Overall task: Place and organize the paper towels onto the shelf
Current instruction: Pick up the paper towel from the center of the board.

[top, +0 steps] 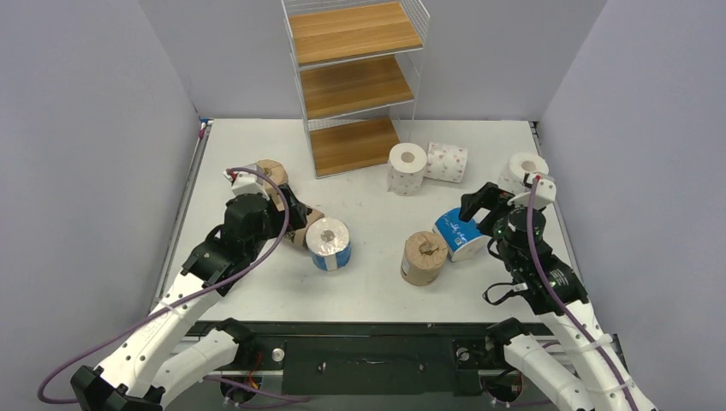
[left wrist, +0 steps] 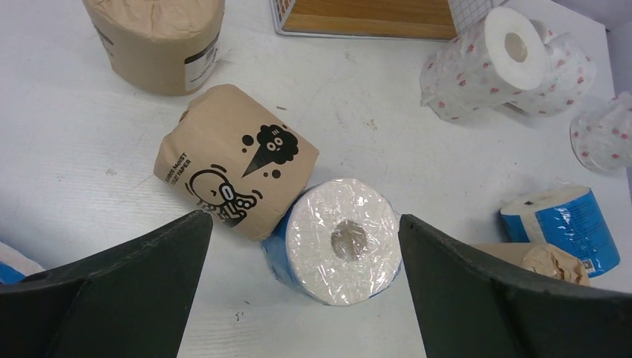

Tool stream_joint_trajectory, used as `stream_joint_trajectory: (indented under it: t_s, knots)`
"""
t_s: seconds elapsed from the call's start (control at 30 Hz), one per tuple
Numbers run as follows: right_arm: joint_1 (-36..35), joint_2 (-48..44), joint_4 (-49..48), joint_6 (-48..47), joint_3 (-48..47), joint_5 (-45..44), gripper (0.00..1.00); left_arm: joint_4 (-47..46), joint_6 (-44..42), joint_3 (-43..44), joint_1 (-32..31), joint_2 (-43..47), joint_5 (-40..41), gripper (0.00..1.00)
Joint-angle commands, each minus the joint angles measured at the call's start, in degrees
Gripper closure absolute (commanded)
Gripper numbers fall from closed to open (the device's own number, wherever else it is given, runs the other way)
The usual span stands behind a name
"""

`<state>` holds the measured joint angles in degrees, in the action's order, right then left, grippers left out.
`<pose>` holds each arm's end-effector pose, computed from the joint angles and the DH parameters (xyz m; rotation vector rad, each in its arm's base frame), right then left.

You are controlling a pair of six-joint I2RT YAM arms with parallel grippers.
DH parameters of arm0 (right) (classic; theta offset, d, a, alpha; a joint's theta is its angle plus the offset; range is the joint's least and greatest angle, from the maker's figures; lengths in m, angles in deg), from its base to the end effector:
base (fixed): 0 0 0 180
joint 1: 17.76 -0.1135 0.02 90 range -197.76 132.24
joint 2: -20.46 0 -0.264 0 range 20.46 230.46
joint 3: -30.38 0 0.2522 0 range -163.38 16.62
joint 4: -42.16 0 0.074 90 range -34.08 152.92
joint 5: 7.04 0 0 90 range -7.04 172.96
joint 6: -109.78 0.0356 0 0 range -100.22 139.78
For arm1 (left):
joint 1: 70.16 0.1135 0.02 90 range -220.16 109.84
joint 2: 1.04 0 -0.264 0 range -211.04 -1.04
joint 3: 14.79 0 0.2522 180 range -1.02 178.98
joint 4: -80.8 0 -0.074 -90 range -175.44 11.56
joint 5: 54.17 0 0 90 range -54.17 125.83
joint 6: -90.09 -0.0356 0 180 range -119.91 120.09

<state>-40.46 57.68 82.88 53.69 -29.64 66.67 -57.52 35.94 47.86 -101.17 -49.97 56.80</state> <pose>0.1378 0.0468 0.3376 0.3787 1.8530 0.4120 0.1662 -0.0851 0.3221 -0.3114 2.0188 -0.3590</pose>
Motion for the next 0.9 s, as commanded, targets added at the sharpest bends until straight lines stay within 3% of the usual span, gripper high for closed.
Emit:
stream_joint_trajectory:
  t_s: [0.0, 0.33, 0.6, 0.87]
  knots:
    - [-2.5, 3.5, 0.7, -3.6, -3.8, 3.7, 0.13, -6.1, -2.8, -0.4, 0.2, 2.1, -4.5, 0.04]
    - [-9.3, 16.3, 8.2, -4.2, -9.3, -1.0, 0.17, -2.0, -3.6, 0.8, 0.3, -0.9, -5.6, 0.04]
    - [-10.5, 17.9, 15.8, -3.8, -8.3, -0.7, 0.23, -1.9, -2.7, -1.6, 0.3, -1.3, -6.4, 0.04]
    - [-11.4, 18.7, 14.4, -2.0, -4.1, 3.1, 0.29, -4.5, -1.4, -3.3, 0.2, -1.7, -8.4, 0.04]
